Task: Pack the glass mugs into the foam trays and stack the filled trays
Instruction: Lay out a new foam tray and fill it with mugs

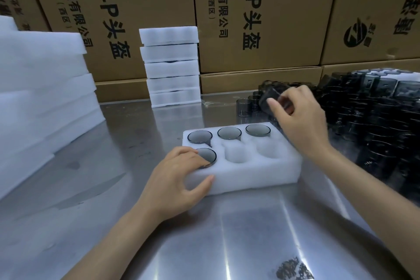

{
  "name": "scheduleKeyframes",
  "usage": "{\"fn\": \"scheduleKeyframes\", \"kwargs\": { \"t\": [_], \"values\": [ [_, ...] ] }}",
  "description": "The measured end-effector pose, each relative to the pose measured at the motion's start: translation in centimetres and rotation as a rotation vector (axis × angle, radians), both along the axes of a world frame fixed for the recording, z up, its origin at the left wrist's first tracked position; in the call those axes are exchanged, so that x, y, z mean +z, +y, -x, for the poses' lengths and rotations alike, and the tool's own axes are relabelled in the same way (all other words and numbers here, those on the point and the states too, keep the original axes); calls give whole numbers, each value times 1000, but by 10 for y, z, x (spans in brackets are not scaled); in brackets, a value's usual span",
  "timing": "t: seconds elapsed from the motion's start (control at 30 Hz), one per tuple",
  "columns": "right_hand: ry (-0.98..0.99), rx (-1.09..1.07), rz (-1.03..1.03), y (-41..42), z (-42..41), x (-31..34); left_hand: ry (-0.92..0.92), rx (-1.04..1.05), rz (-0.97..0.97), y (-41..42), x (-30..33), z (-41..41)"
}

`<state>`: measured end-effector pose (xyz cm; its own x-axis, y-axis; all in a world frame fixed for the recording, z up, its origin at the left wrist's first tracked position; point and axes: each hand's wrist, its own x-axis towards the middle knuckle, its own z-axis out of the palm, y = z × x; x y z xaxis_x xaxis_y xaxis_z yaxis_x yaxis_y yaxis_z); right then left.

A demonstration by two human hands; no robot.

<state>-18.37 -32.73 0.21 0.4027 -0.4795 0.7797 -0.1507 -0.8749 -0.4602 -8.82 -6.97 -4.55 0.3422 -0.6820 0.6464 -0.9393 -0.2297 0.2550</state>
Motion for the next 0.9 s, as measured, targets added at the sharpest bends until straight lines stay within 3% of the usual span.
{"fn": "scheduleKeyframes", "kwargs": {
  "t": [0.17,0.47,0.9],
  "values": [
    [-23,225,71,52,9,1,25,8,1,1,2,4],
    [270,274,241,75,17,-24,41,14,-10,2,2,5],
    [345,269,240,81,23,-23,33,5,-16,2,6,8]
  ]
}}
